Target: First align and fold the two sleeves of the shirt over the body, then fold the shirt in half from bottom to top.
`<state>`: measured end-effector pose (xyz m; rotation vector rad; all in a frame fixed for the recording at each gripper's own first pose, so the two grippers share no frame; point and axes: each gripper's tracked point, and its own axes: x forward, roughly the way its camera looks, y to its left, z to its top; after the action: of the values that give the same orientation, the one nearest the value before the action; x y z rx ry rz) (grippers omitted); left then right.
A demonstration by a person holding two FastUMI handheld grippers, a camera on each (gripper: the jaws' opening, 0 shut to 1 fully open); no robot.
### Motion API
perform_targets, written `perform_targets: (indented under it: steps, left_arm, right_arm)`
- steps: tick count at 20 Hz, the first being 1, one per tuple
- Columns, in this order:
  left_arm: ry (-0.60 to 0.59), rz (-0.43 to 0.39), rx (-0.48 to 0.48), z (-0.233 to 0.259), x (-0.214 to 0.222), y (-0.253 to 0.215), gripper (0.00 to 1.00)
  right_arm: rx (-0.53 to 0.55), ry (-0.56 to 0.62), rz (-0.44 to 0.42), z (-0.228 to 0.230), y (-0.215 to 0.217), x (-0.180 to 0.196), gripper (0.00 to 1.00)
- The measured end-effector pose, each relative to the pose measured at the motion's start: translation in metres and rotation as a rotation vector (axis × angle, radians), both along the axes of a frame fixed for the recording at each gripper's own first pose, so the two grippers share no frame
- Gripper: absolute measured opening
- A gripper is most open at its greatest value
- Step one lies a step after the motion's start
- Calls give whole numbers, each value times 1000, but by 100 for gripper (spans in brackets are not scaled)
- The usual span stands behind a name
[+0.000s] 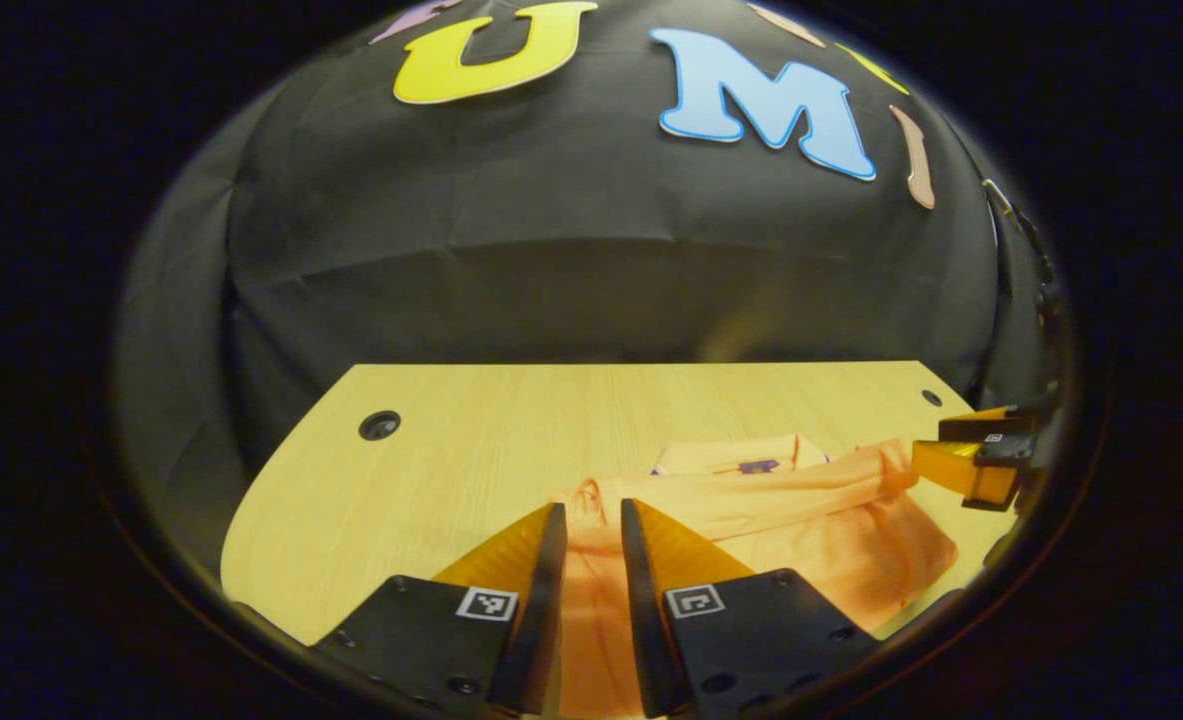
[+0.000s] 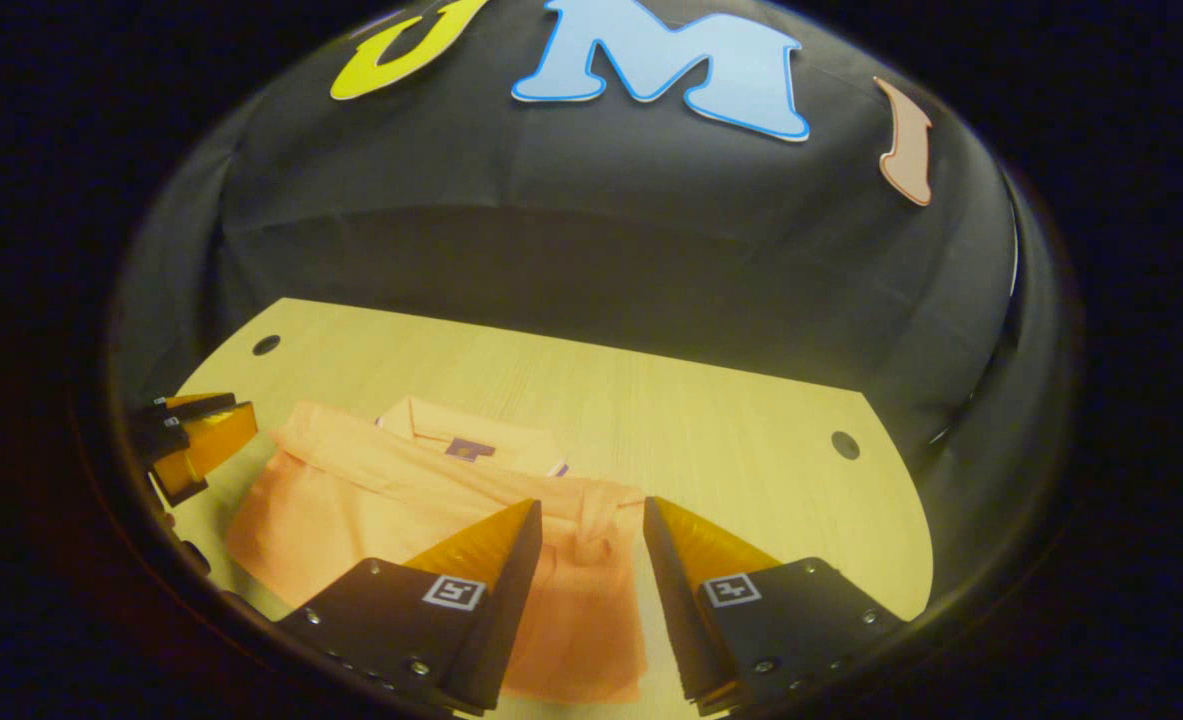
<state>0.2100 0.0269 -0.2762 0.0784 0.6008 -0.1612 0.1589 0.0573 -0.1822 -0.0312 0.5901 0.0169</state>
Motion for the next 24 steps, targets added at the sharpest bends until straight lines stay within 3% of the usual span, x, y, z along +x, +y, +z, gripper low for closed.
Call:
perform_targets:
  steps: [1,2,3,4,5,6,7,8,11,13,24]
  left_arm:
    - [-17,1,-1,9,-4,0,48]
    - [-29,-4,-9,19,-11,-2,46]
    - [-44,-6,-14,29,-19,-3,57]
    - [-61,-15,-21,39,-25,-6,62]
    - [-86,-16,-21,49,-31,-7,66]
    - [-103,-18,-21,58,-37,-9,71]
    - [-120,-19,-19,64,-42,-10,78]
    - [-135,-19,-21,72,-48,-12,77]
    - [-170,-16,-37,92,-69,-16,83]
    - [-208,-12,-45,105,-88,-21,95]
    - [-381,49,-93,174,-190,-52,94]
  right_arm:
    - [8,-17,1,7,1,-7,65]
    - [13,-32,0,14,1,-15,65]
    - [15,-47,-3,21,0,-23,65]
    - [17,-63,-5,28,0,-31,65]
    - [20,-75,-3,34,0,-38,68]
    - [25,-89,-4,40,0,-47,82]
    - [28,-102,-3,47,-1,-56,83]
    - [31,-116,-5,54,-2,-65,83]
    - [42,-160,-19,75,-8,-91,84]
    - [35,-200,-30,91,-15,-108,85]
    - [17,-371,2,145,-47,-195,86]
